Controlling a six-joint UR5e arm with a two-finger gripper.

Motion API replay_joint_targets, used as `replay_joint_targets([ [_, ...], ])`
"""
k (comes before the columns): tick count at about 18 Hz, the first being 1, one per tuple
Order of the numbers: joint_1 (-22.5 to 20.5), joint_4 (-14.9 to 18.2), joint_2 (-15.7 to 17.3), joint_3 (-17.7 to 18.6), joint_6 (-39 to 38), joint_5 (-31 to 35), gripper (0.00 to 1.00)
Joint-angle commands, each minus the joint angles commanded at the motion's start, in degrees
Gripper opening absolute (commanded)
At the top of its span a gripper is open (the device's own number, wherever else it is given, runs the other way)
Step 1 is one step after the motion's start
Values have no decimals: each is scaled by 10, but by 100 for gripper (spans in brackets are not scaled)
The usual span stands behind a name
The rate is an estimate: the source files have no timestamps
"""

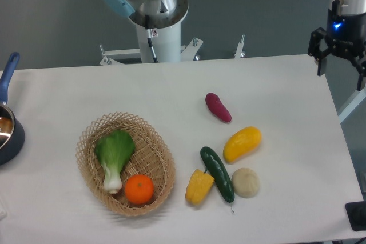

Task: Pick up the mango from the table
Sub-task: 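Move the open gripper over the yellow mango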

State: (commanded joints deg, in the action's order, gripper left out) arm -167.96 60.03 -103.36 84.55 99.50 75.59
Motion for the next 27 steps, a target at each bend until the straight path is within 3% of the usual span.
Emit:
replay_joint_targets([
  [2, -3, -3, 1, 17, -22, -31, 100],
  [8, 4, -69, 13, 80, -48, -41, 100],
  [14, 25, -76, 8, 107, -111, -41, 100],
  [18, 43, -142, -2, 160, -128, -41, 100],
  [23, 74, -142, -23, 185, -162, -39, 100],
  [27, 88, -143, -61, 186, -197, -39, 100],
])
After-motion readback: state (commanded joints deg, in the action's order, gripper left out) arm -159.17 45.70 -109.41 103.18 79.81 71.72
